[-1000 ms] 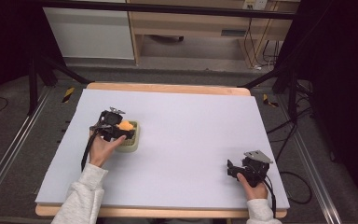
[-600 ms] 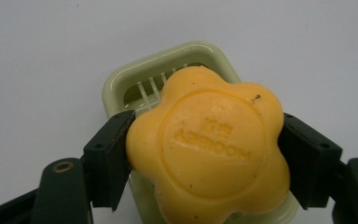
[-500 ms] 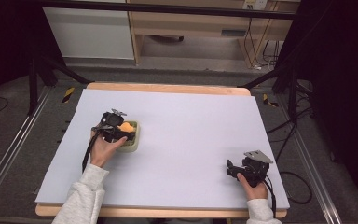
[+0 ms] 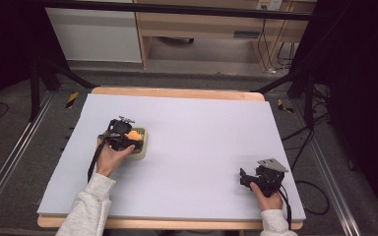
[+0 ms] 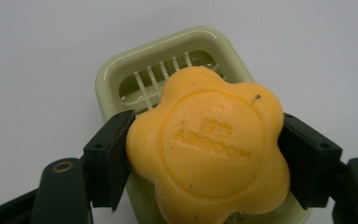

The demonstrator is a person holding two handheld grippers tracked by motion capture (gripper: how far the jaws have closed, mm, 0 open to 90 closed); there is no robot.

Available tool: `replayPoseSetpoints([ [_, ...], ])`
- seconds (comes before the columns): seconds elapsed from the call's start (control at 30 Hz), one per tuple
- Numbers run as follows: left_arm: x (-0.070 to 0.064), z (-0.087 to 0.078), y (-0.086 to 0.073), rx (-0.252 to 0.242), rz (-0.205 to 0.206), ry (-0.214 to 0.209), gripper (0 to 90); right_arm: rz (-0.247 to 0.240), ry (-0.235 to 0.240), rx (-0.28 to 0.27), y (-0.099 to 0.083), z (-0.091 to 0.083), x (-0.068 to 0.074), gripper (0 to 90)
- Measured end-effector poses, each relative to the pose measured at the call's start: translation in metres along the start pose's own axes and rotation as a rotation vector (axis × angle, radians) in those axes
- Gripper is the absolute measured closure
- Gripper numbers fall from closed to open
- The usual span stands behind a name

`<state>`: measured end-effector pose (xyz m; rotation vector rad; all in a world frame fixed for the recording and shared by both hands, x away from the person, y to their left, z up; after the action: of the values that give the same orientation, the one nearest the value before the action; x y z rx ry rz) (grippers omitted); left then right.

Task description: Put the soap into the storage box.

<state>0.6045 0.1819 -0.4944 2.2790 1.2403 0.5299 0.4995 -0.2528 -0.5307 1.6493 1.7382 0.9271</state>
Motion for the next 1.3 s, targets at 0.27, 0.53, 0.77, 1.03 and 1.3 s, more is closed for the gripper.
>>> replayPoseSetpoints([
  [0.27, -0.0025, 0.0019, -0.0003, 0.008, 0.005, -0.002, 26.4, -0.001, 0.000, 0.000, 0.0000, 0.0000, 0.0001, 4.1],
  [0.53, -0.0019, 0.0020, -0.0003, 0.004, 0.003, -0.006, 26.3, -0.002, -0.001, 0.001, -0.0001, 0.0000, 0.0000, 4.1],
  [0.77, -0.0012, 0.0027, 0.0002, -0.010, 0.002, -0.008, 25.3, -0.003, -0.001, 0.001, -0.0001, 0.0000, 0.0000, 4.1],
  [1.03, -0.0013, -0.0005, 0.0020, -0.028, 0.002, -0.006, 18.2, -0.003, -0.002, 0.000, -0.0001, -0.0001, 0.0000, 4.1],
  [1.3, -0.0017, -0.0038, 0.0037, -0.039, 0.005, -0.006, 16.6, -0.004, 0.000, 0.001, -0.0001, -0.0001, 0.0000, 4.1],
])
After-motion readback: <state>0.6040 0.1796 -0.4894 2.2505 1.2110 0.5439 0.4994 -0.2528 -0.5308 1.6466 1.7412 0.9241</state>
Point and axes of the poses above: each handheld gripper's, and its own axes: z roughly forward along the jaws, y roughly out of its top, x roughly to its left, the point moved 7 cm from there along z, roughly forward along the jaws, and after that the axes turned 7 degrees about z, right-handed, at the moved point
